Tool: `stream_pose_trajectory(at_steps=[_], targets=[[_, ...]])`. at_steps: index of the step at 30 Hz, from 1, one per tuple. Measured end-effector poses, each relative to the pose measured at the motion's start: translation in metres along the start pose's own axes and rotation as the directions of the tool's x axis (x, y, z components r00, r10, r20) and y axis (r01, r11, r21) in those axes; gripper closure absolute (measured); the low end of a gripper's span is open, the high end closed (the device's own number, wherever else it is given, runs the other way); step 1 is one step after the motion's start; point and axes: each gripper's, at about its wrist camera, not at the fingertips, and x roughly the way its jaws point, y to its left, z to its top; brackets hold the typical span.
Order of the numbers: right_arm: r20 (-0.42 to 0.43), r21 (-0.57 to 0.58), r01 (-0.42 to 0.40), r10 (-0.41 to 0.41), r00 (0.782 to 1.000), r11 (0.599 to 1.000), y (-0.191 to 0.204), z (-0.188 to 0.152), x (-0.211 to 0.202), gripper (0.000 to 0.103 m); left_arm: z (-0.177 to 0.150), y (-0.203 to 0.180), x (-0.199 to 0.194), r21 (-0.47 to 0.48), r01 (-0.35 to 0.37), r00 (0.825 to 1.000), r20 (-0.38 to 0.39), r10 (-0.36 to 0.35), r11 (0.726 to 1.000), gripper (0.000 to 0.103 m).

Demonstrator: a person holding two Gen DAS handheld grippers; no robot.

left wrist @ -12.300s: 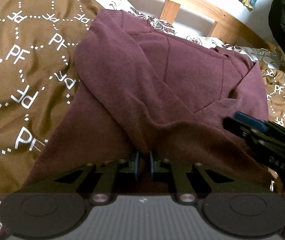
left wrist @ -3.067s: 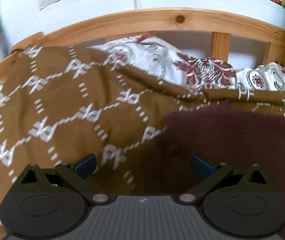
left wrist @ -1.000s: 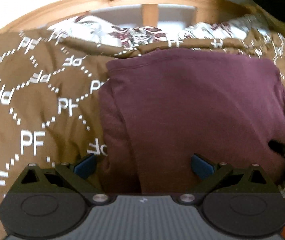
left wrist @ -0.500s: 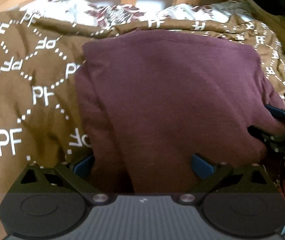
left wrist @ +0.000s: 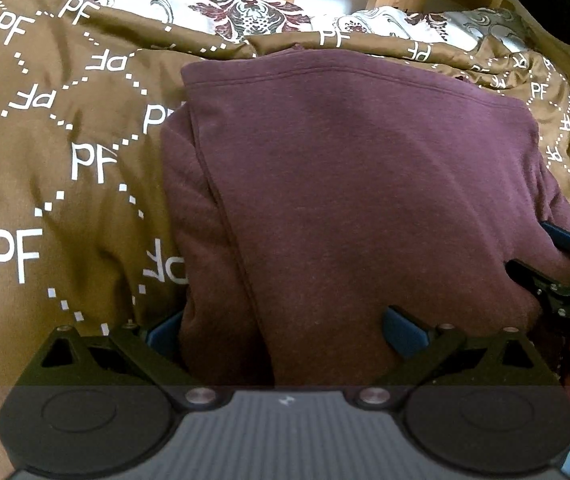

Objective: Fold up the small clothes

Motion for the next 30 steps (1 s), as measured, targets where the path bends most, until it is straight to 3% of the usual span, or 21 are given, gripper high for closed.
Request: stream_pose_trajectory(at_steps=[25, 30], targets=[[-0.001, 0.001, -0.001, 0.001, 1.000, 1.000, 0.000, 0.000, 0.000, 0.000, -0.004, 0.002, -0.001, -0.042, -0.004, 1.000, 0.030, 0.005, 0.999, 0.001], [-0.001, 0.000, -0.001, 0.001, 1.000, 1.000, 0.000, 0.000, 0.000, 0.000, -0.012, 0.006, -0.006, -0.126, -0.015, 0.995, 0.091, 0.027, 0.992, 0.012]])
